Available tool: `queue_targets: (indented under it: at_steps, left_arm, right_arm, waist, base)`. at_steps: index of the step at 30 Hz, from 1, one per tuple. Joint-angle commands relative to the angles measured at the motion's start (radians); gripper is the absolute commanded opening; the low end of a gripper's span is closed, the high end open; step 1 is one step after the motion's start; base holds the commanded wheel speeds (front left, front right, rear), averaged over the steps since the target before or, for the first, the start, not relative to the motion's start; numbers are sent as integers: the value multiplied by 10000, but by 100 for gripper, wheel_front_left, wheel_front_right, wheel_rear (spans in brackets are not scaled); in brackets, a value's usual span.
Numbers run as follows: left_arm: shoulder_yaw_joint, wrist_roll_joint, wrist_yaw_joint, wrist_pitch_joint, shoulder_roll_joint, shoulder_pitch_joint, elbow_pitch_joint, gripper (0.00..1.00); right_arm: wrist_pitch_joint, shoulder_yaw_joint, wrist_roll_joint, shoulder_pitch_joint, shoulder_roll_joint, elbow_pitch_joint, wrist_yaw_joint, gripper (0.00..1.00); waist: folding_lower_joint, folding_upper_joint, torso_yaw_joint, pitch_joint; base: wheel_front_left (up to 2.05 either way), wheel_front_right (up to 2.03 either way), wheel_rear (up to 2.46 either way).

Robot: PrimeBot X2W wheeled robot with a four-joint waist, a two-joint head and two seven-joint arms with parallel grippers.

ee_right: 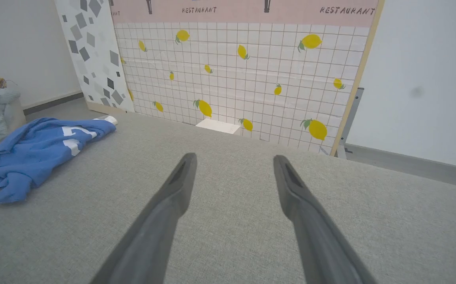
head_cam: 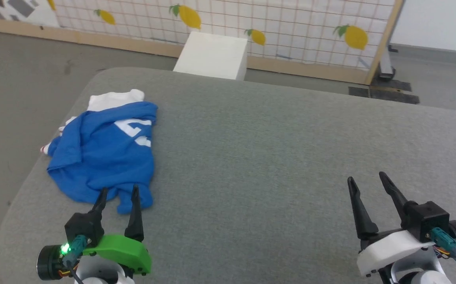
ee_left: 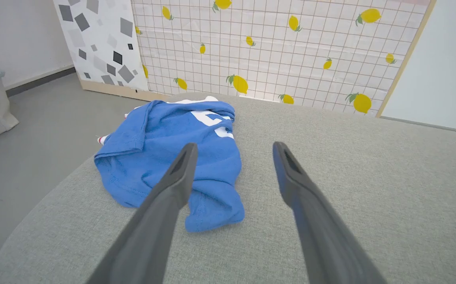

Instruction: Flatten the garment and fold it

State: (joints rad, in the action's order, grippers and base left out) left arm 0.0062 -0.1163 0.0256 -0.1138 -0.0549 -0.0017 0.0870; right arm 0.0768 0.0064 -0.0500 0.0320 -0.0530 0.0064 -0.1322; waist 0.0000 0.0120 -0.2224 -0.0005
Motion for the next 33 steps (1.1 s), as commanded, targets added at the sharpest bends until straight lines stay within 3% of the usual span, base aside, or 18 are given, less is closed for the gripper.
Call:
queue_targets:
  at_steps: [1, 23, 33]
  left_arm:
    - [45, -143, 75, -108, 22, -146, 24, 100]
    - [458, -656, 319, -558, 31, -192, 242, 100]
    - [765, -619, 565, -763, -12, -1462, 530, 100]
  right_arm:
    - [70, 54, 90, 56, 13, -57, 7, 100]
    - [172, 557, 159, 63, 18, 41, 10, 100]
    - [133, 492, 225, 27, 20, -93, 11, 100]
  waist:
    - [0, -57, -358, 47]
    - [0, -78, -1768, 145]
    - [0, -87, -2085, 515]
  base:
    - [0, 0, 0]
    - [0, 0, 0]
    - [0, 0, 0]
